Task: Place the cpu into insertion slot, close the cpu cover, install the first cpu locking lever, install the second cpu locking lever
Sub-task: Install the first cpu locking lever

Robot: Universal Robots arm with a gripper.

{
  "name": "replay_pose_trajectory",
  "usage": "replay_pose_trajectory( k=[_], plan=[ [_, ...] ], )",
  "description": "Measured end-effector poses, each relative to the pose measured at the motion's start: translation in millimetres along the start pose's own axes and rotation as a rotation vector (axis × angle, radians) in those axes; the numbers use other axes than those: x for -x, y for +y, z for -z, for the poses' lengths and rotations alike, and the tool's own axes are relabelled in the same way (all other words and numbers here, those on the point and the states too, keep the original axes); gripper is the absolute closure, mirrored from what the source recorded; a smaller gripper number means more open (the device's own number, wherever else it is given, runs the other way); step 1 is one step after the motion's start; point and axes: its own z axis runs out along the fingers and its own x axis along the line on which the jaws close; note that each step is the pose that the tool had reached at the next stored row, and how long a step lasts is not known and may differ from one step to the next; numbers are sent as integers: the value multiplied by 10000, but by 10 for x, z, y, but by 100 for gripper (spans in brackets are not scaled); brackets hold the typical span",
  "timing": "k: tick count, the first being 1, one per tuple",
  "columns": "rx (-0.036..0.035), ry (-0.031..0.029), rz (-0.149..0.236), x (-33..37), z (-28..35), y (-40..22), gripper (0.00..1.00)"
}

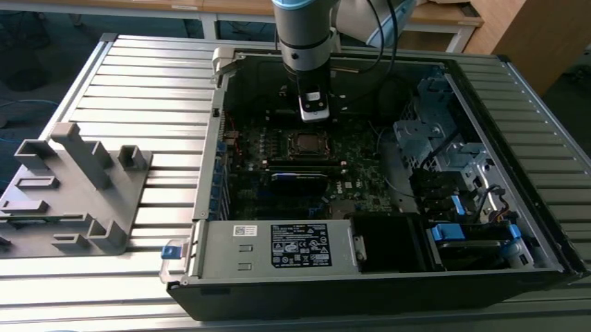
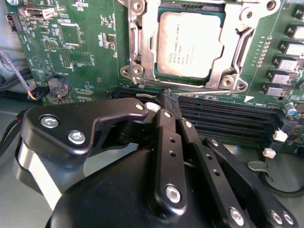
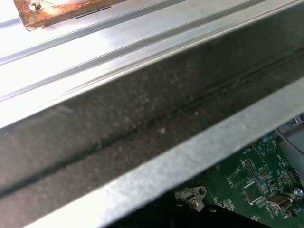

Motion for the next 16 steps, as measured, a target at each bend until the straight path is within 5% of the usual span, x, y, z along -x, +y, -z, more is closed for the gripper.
replay_pose_trajectory(
  k=[16],
  plan=[
    [-1,-3,0,-2,-8,2,89]
  ],
)
